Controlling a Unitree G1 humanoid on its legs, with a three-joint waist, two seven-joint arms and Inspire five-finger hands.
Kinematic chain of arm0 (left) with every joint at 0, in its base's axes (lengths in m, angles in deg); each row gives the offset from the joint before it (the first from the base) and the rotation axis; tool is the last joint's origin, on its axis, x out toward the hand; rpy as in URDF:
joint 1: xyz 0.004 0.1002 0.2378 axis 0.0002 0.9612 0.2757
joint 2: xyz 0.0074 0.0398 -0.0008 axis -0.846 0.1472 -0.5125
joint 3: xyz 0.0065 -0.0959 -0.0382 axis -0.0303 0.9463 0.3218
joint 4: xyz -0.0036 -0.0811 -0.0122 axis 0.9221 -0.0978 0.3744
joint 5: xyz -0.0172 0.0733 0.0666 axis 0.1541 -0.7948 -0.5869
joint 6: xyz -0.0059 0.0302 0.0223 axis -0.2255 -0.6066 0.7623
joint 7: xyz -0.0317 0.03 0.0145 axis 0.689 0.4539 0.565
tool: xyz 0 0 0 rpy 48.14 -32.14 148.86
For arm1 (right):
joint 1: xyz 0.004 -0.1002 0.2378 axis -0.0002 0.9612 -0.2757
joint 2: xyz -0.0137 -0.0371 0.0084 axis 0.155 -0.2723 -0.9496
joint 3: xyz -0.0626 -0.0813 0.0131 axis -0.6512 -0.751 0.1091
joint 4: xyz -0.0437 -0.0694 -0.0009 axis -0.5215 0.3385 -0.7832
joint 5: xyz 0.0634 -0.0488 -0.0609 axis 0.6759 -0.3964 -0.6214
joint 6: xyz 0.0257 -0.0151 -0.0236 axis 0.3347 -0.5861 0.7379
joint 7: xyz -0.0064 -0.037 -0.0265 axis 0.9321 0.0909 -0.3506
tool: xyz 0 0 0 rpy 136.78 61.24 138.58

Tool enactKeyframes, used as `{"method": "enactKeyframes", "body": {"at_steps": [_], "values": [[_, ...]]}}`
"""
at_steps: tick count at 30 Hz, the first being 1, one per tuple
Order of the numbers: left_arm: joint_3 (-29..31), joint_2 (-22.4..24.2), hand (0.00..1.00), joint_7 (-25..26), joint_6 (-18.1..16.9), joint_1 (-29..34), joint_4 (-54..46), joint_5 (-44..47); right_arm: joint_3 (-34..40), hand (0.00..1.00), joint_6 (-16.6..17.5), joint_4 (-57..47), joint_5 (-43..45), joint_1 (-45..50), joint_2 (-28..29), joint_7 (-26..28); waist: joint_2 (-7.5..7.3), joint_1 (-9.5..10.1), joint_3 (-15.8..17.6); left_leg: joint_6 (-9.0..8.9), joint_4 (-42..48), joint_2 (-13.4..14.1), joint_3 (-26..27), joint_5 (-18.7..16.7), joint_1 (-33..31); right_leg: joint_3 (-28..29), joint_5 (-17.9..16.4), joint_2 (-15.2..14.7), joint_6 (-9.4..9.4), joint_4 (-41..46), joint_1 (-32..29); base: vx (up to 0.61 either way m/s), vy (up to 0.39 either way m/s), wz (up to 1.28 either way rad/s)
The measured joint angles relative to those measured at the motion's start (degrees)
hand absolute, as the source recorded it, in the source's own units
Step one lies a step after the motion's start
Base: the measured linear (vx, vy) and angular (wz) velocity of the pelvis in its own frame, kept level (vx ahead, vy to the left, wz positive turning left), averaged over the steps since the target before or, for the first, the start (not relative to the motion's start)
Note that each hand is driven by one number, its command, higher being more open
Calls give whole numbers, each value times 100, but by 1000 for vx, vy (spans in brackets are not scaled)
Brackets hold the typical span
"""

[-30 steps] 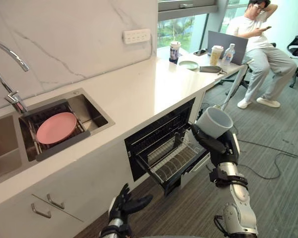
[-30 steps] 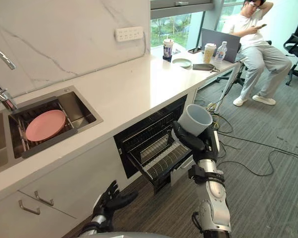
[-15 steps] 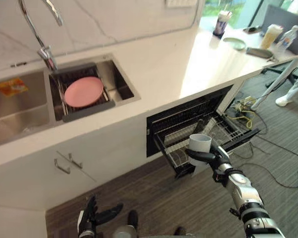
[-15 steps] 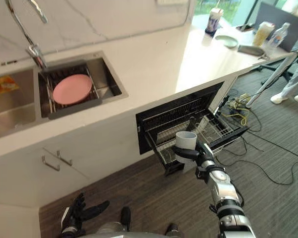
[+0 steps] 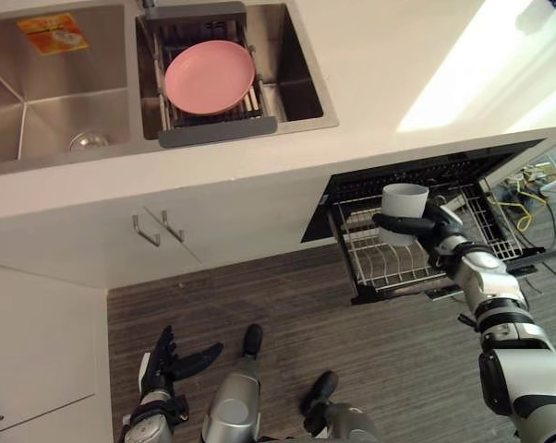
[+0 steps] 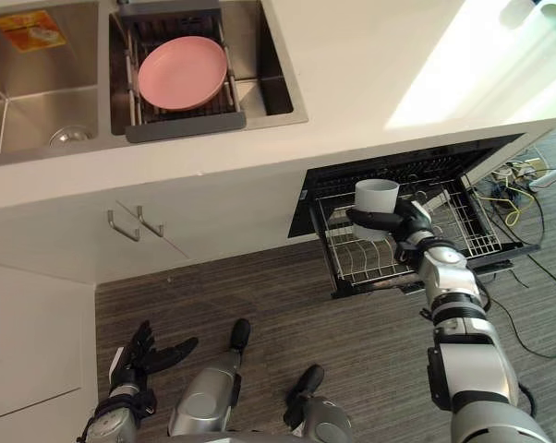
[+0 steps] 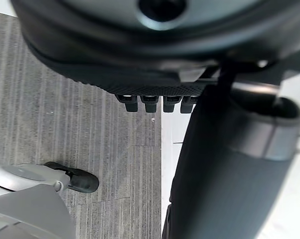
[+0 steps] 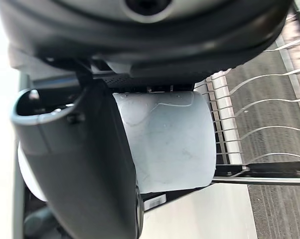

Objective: Walk over to the sink, pick up the cup, carry it to the dishwasher, place the cup inside the dishwasher, then close the dishwasher door

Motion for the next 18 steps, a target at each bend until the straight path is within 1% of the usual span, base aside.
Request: {"method": "enactKeyframes", "body": {"at_steps": [1,2,3,5,8,12,14,16,18], "values": [[-2,0,100,-2,2,-23,-1,49,9,0,-3,0,-43,-62,-1,22,5,14,32,9,18,1,0,-7,-20,-17,-8,-10,-12,45,-31,-37,10,1],[-2,-15,100,-1,4,-87,-21,102,32,0,-34,-1,-185,-186,-4,50,5,52,124,47,50,2,0,-34,-49,-76,-47,-49,-65,119,-68,-39,-3,1],[-16,-31,100,-4,18,-168,-58,173,35,0,-75,-2,-319,-268,-38,83,3,106,184,47,105,2,-4,-36,-134,-121,-82,-77,-94,198,-151,-44,-6,4],[-29,-55,100,-6,56,-206,-238,197,35,0,-203,-2,-470,-405,-68,114,0,143,247,46,204,-7,-28,-35,-339,-210,-168,-121,-128,315,-315,-41,-28,9],[-170,-136,100,-6,146,-207,-399,311,35,0,-457,-3,-728,-527,-70,197,26,238,334,40,305,-14,-30,-32,-561,-304,-282,-184,-104,480,-538,-26,-46,4],[-408,-139,100,16,243,-200,-425,436,30,0,-762,42,-840,-559,-115,333,44,247,441,30,391,-20,-48,-37,-730,-324,-370,-232,-98,635,-707,-23,-53,4],[-542,-134,100,24,276,-197,-426,562,29,0,-792,170,-887,-594,-167,346,46,247,457,26,400,-25,-43,-35,-787,-315,-395,-252,-89,683,-775,-15,-50,0],[-579,-124,100,26,291,-195,-434,643,28,0,-796,254,-894,-635,-191,337,47,246,457,-15,402,-25,-40,-6,-818,-311,-398,-255,-85,691,-810,-2,-39,-1],[-603,-125,100,51,309,-194,-462,689,17,0,-796,407,-1019,-728,-254,329,63,243,467,-17,404,-25,-30,-8,-829,-301,-412,-264,-81,713,-834,-3,-50,-1]]}}
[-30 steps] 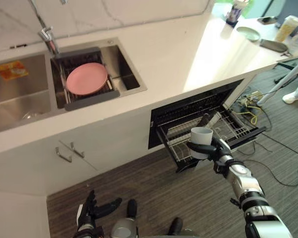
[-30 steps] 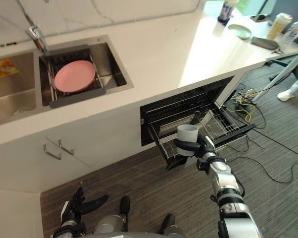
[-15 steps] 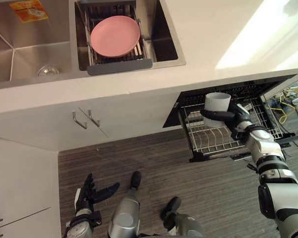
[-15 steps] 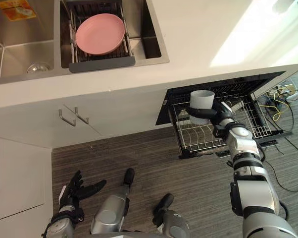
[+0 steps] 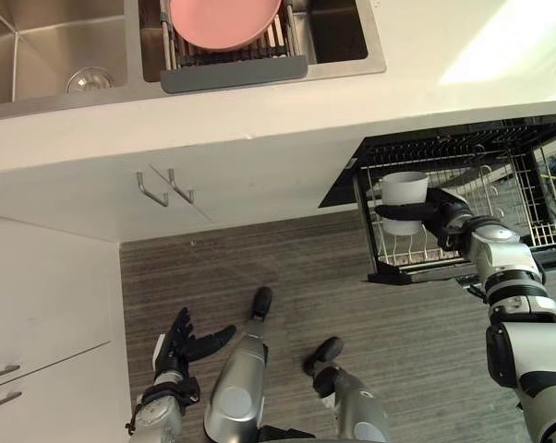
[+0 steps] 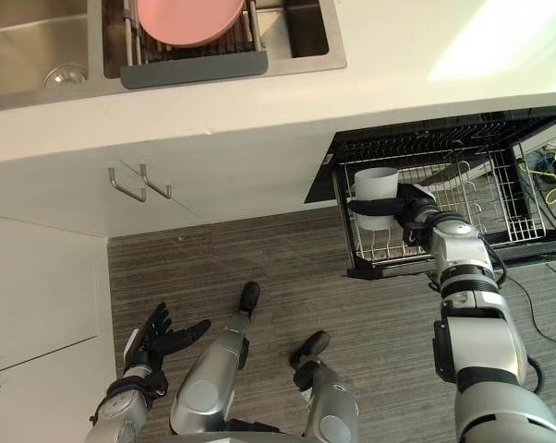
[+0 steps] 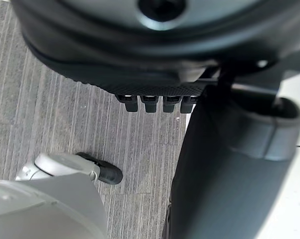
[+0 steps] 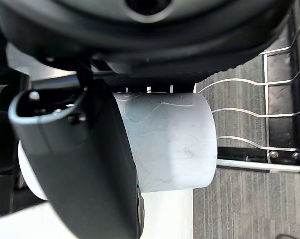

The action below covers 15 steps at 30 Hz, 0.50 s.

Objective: Walk over to the sink, pick up the cup, carry it to the dishwasher, place the cup inside the dishwasher, then close the dishwasher door

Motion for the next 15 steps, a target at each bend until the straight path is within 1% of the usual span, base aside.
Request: {"method": "enactKeyframes", "body": {"at_steps": [2,5,8,9,12,15], "values": [[-52,-4,100,92,3,0,-49,92,-40,0,-1,125,-90,-137,-84,-33,15,7,9,-2,8,-5,12,-2,-26,22,-45,-31,0,85,-69,-10,-51,-2],[-104,0,100,99,36,5,-64,175,-40,0,4,184,-113,-303,-156,-51,41,3,24,-3,31,0,21,-2,-84,38,-67,-40,-6,138,-139,-16,-54,-2],[-208,7,100,102,72,10,-77,182,-153,0,102,254,-240,-472,-202,-3,87,5,50,-3,40,4,25,-1,-97,48,-77,-43,-11,161,-161,-18,-62,-2],[-212,18,100,102,75,15,-87,195,-222,100,143,259,-254,-529,-218,56,92,4,53,-3,41,5,28,0,-102,54,-80,-43,-10,168,-172,-16,-51,-1],[-211,17,100,104,75,15,-123,290,-406,100,248,258,-255,-634,-227,191,93,9,53,-3,50,10,28,0,-103,54,-98,-43,-11,183,-174,-11,-57,0],[-211,16,100,102,75,14,-153,289,-517,100,276,258,-252,-711,-227,234,93,17,53,3,59,12,28,4,-103,54,-100,-41,-12,186,-173,-11,-50,0]]}}
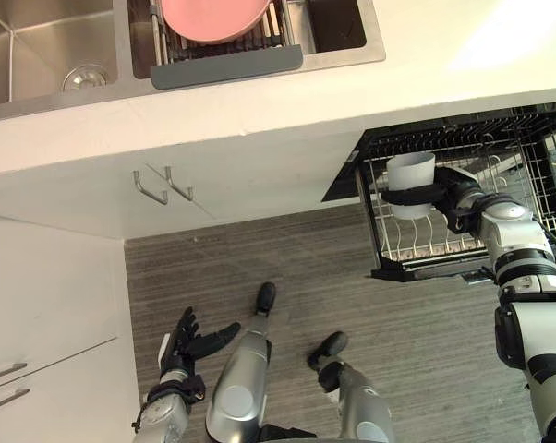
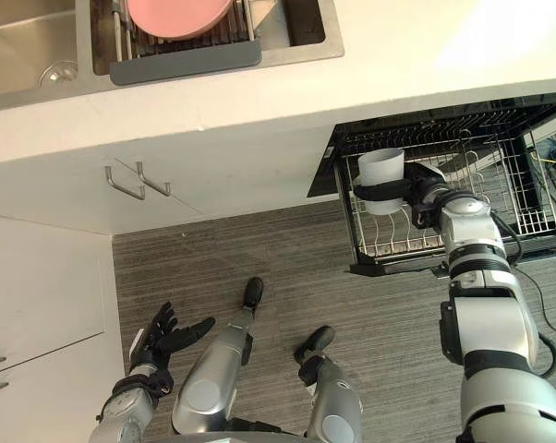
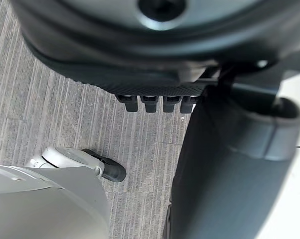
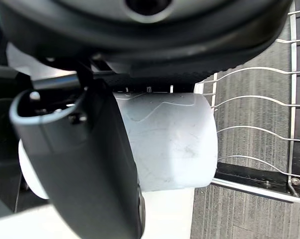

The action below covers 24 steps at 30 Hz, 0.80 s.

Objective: Walk over to the sink, pick up the cup, carry it to the dishwasher, place the cup inside the dishwasher, then close the dishwasher door

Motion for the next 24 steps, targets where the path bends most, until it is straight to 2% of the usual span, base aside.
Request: {"method": "enactKeyframes", "body": {"at_steps": [15,20,24], "values": [[12,-9,100,-1,38,0,4,-3,-88,100,-13,-2,64,-72,-10,-129,0,6,-2,-39,31,56,23,-22,78,14,2,66,-4,-34,94,-23,-52,-1],[16,-20,100,16,38,0,25,-6,-66,100,7,-35,70,-21,-10,-352,-4,10,-10,-71,-45,108,90,-29,239,73,11,128,-17,-106,212,-5,-51,-7],[18,-34,100,64,37,0,64,-9,92,100,51,-85,381,255,-9,-297,-28,24,-132,-87,-134,148,122,-39,386,87,32,200,-19,-248,358,16,-64,-5]]}}
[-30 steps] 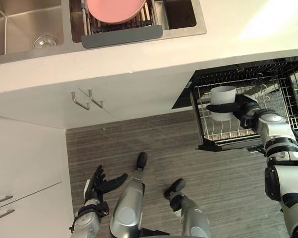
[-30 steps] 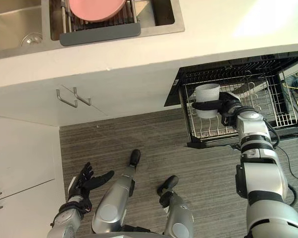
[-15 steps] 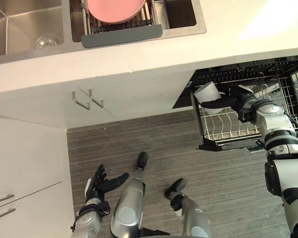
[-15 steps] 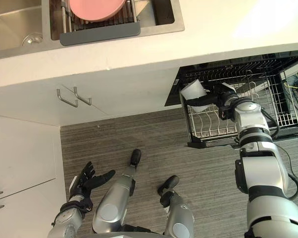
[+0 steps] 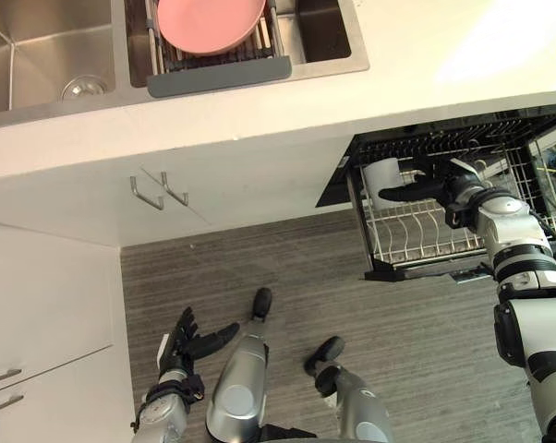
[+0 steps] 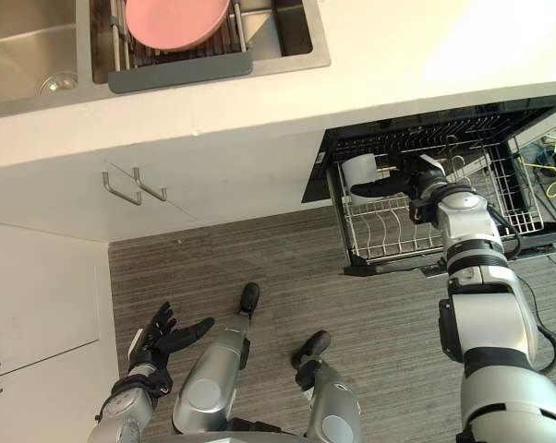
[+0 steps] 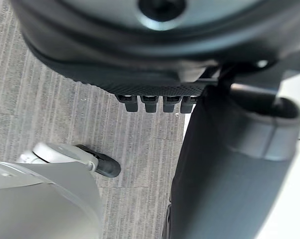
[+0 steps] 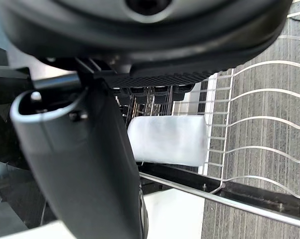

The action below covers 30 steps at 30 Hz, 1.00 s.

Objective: Walk over to the sink, pick up the cup, carry it to the dishwasher, place the cup inside the dishwasher, then close the dishwasher door

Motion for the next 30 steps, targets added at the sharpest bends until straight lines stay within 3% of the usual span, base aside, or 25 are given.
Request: {"method": "enactKeyframes", "body": {"at_steps": [6,10,12,16,18,22,24,28,30], "values": [[18,-13,100,12,5,13,316,-238,68,100,302,-844,828,920,1,193,-87,-69,-343,-24,-261,42,62,14,401,36,31,121,35,-281,357,55,-67,-5],[136,-5,100,31,-15,192,633,-466,213,100,516,-2364,1414,2002,115,23,-275,-213,-765,-49,-416,60,133,6,549,93,116,217,51,-571,492,80,-45,-9],[314,46,100,40,-47,355,914,-637,546,100,606,-3432,1531,3024,561,-154,-415,-366,-1016,-63,-429,49,197,-58,665,161,137,232,67,-691,609,107,-32,-13],[845,306,100,111,-288,615,1492,-907,993,100,764,-4831,1736,4540,1831,-279,-458,-753,-1341,-60,-429,23,377,-157,913,372,158,227,103,-793,784,62,-2,-25],[1084,445,100,262,-518,638,1793,-982,1089,100,935,-5367,2065,5314,2464,-138,-391,-921,-1479,-65,-430,25,495,-181,1029,522,177,255,130,-815,829,-25,10,-35],[1318,676,100,428,-763,749,1975,-1019,806,100,1196,-5787,2102,6236,3183,-13,-223,-1044,-1626,-110,-438,55,652,-264,1325,694,162,288,130,-866,1044,-45,13,-24],[1399,799,100,472,-893,842,2061,-1021,502,100,1249,-5804,2076,6313,3246,79,-95,-1131,-1679,-110,-458,64,700,-267,1437,735,153,312,120,-933,1167,-78,12,-14],[1432,917,100,459,-939,951,2194,-1010,468,100,1365,-5960,2039,6294,3237,170,93,-1097,-1818,-45,-442,60,731,-305,1478,574,179,305,164,-1004,1365,-35,11,25],[1473,911,100,366,-959,932,2310,-1072,998,100,1398,-6391,2041,6270,3178,37,94,-1251,-1827,164,67,310,2002,-451,1318,-109,345,178,248,-1283,1735,60,40,123]]}}
